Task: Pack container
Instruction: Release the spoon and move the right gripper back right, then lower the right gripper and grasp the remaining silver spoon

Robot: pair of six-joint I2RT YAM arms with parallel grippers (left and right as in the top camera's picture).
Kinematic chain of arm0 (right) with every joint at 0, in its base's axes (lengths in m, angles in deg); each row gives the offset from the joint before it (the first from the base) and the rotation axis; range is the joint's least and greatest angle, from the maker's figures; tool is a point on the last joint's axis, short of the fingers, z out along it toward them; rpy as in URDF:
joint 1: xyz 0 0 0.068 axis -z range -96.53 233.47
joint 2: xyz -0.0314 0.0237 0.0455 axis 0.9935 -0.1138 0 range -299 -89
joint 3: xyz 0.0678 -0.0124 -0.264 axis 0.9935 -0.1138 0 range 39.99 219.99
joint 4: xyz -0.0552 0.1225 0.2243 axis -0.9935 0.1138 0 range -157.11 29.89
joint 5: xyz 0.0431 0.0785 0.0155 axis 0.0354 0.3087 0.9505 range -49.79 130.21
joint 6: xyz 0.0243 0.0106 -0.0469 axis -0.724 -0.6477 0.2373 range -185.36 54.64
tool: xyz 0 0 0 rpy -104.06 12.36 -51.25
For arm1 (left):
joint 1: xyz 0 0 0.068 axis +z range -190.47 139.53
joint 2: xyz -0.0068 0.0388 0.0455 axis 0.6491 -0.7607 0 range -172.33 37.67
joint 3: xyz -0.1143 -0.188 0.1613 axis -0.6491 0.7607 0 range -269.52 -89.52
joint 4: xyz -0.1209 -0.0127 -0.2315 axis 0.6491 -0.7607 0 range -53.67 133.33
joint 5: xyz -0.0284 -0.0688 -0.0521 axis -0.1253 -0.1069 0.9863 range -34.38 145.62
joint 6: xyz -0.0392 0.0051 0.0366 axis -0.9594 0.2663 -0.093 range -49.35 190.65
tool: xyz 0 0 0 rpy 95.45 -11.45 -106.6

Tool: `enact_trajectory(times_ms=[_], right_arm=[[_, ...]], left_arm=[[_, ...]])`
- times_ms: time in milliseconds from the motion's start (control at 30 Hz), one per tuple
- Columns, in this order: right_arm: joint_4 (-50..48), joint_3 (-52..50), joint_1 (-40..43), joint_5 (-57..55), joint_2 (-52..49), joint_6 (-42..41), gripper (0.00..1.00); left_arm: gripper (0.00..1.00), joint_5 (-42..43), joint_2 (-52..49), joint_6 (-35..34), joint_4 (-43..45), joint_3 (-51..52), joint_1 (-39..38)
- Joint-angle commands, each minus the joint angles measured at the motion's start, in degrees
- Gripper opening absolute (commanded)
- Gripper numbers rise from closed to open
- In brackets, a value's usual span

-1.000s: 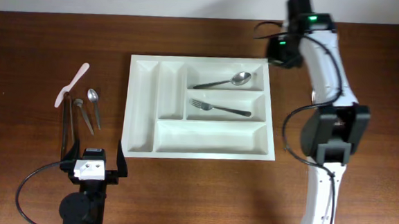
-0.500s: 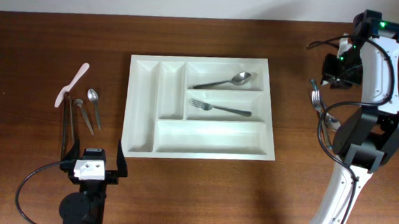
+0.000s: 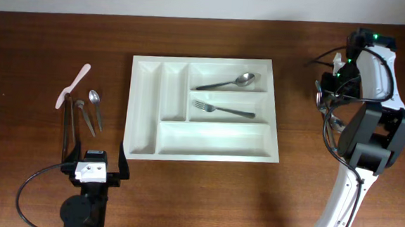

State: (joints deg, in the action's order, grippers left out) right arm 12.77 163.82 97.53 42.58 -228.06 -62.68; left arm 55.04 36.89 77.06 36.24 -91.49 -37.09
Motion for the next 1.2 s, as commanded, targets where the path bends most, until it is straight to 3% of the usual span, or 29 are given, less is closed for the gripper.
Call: enact_trajectory(times_ms=[0,333,800,1167], right_arm=[[-1.01,-0.70,-0.04,-2.12,2.62,0.55,0.29],[-4.96,-0.74,0.22,-9.29,2.62,2.14,0.29],[-2.38,-0.85,3.85,-8.96,2.62,3.13,0.29],[-1.05,-1.09,3.15,-4.94,2.62,8.55,0.29]], left_arm=[[0.99,0.66,0.48,0.13,0.17,0.39,-0.24],[0.99,0.66,0.48,0.13,0.17,0.39,-0.24],[0.99,0.66,0.48,0.13,0.20,0.39,-0.24],[0.99,0.66,0.48,0.13,0.20,0.39,-0.24]])
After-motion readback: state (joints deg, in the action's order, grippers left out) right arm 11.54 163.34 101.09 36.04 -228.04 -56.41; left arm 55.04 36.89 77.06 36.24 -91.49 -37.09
